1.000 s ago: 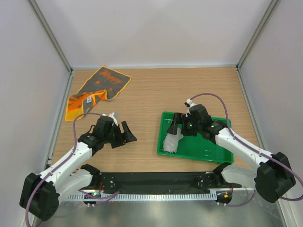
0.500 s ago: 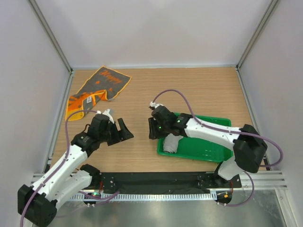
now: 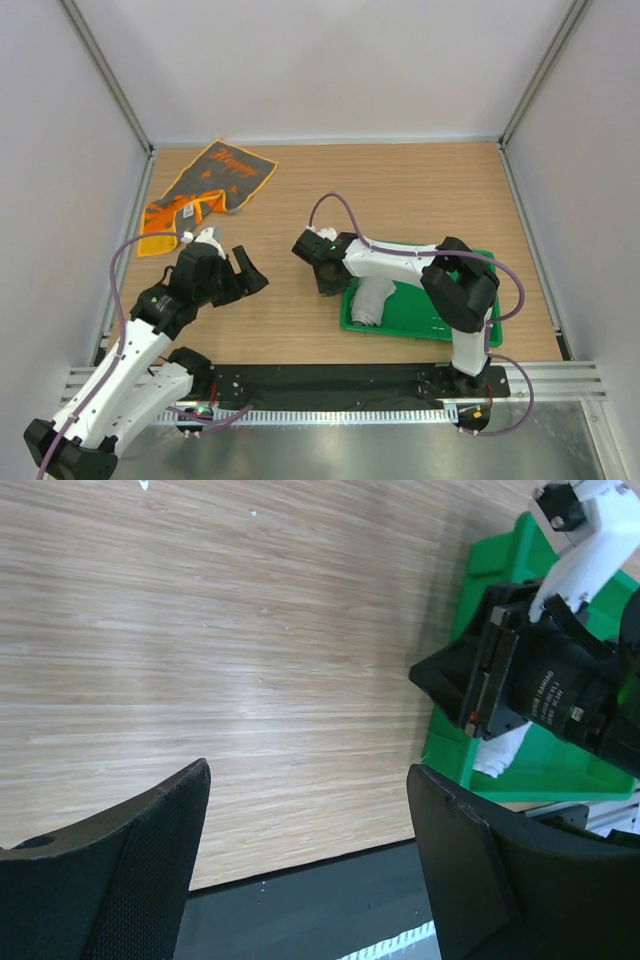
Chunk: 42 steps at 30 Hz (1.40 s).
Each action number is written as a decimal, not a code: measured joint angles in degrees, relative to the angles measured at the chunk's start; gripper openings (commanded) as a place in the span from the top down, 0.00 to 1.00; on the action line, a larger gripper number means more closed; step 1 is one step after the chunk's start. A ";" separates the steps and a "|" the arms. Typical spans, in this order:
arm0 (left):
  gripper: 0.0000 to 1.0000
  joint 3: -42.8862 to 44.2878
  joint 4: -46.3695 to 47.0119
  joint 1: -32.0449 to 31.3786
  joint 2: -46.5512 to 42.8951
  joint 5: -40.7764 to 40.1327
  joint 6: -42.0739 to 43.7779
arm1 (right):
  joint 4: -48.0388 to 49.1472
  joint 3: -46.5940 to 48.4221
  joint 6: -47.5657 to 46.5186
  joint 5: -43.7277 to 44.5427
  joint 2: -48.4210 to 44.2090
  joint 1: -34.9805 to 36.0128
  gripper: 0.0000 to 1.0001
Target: Roll the towels
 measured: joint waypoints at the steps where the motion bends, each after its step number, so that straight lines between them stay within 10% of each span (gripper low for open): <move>1: 0.20 0.00 0.00 0.00 0.33 -0.20 0.00 | -0.81 0.00 0.09 0.72 0.00 0.04 0.82; 16: 0.19 -0.26 5.51 0.09 11.08 -3.72 -0.50 | -9.25 -13.27 1.57 9.20 -15.76 -0.13 0.77; 21: 0.18 1.75 8.79 3.58 18.73 -5.25 -0.39 | -10.82 -15.43 1.46 9.64 -18.05 -0.37 0.59; 26: 0.15 9.75 11.82 11.91 28.37 -5.64 -0.09 | -9.90 -15.47 -0.07 7.32 -22.71 -0.39 0.34; 42: 0.18 39.26 15.23 24.79 63.65 -16.39 1.75 | -7.58 -13.55 -3.06 0.74 -25.44 -0.39 0.32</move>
